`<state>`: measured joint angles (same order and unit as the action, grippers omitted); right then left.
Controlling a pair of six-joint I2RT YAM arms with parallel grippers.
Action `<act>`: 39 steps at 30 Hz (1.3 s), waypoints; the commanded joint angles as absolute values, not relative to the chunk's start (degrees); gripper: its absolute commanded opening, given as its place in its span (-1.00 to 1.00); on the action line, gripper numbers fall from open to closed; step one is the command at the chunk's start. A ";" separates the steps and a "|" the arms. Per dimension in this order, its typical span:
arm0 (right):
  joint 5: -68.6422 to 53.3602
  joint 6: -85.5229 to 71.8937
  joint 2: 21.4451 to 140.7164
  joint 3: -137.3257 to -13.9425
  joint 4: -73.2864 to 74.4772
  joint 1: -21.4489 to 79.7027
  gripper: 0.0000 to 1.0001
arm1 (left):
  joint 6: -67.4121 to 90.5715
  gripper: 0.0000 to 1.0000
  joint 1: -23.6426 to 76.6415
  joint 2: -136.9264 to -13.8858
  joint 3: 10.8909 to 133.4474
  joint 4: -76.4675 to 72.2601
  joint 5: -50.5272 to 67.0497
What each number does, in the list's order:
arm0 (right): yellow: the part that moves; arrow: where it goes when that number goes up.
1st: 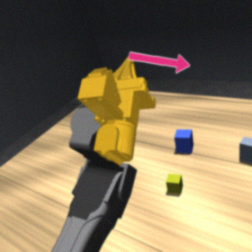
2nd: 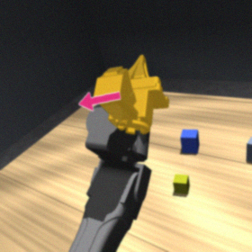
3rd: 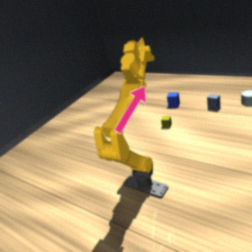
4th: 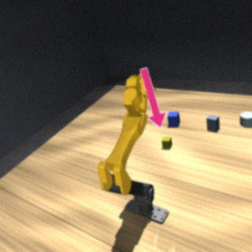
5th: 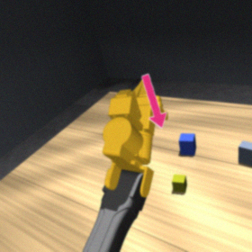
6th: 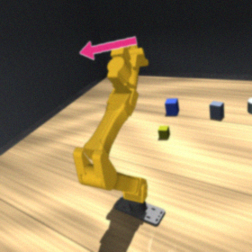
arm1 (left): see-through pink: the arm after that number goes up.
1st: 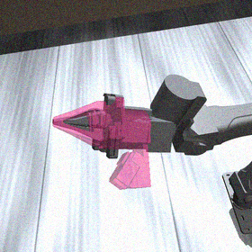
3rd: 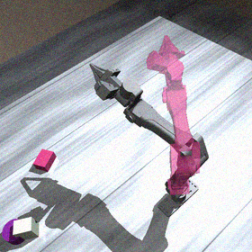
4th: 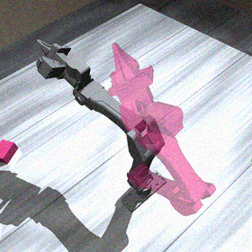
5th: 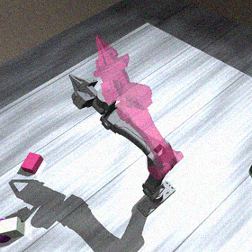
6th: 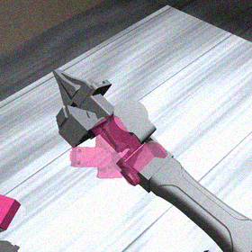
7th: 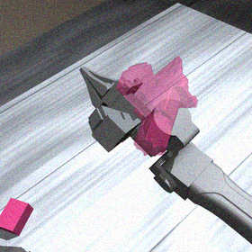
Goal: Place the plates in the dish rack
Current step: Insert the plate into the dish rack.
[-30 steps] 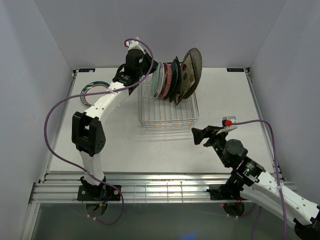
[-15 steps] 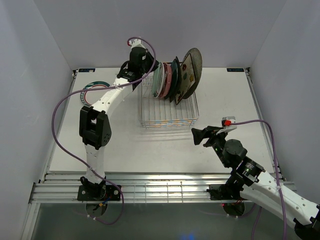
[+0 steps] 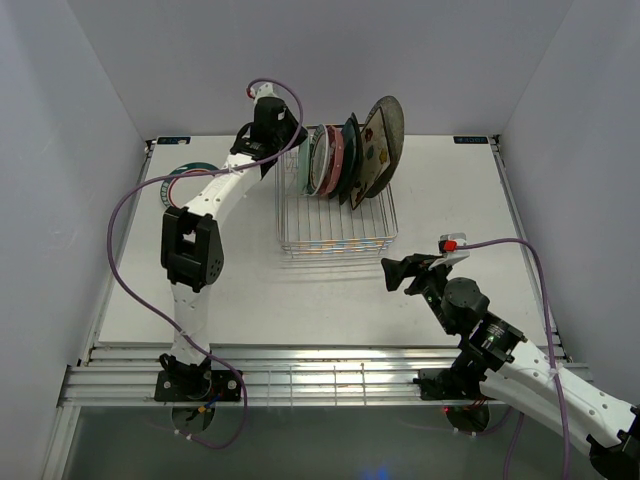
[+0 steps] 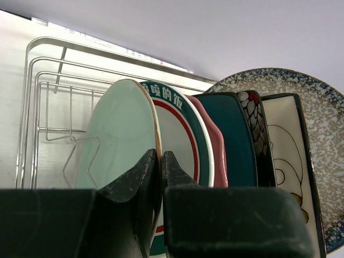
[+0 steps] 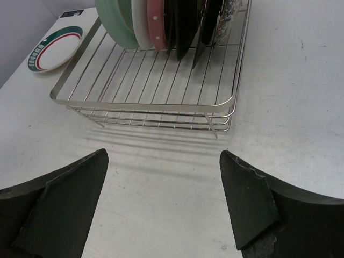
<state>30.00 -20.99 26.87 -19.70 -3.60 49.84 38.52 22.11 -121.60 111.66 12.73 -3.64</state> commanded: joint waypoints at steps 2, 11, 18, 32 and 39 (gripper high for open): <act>30.76 -20.57 26.72 -19.78 -6.86 49.66 0.79 | 39.73 -1.00 21.62 -119.09 115.93 7.03 -2.02; 30.85 -20.57 26.63 -19.69 -6.77 49.66 0.79 | 39.20 -1.00 21.62 -120.23 115.66 5.36 3.42; 30.59 -20.65 25.75 -19.34 -6.77 49.66 0.79 | 38.85 -0.91 21.62 -120.85 114.52 4.92 3.96; 30.76 -20.65 24.79 -18.98 -6.50 49.66 0.79 | 39.02 -0.76 21.62 -121.64 114.61 5.19 4.75; 30.76 -20.74 24.70 -18.98 -6.50 49.75 0.79 | 39.02 -0.50 21.62 -120.68 114.00 4.83 5.54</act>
<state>30.02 -20.99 25.43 -18.94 -3.62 49.84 38.20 21.17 -124.01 111.83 9.91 2.02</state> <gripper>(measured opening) 0.898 0.212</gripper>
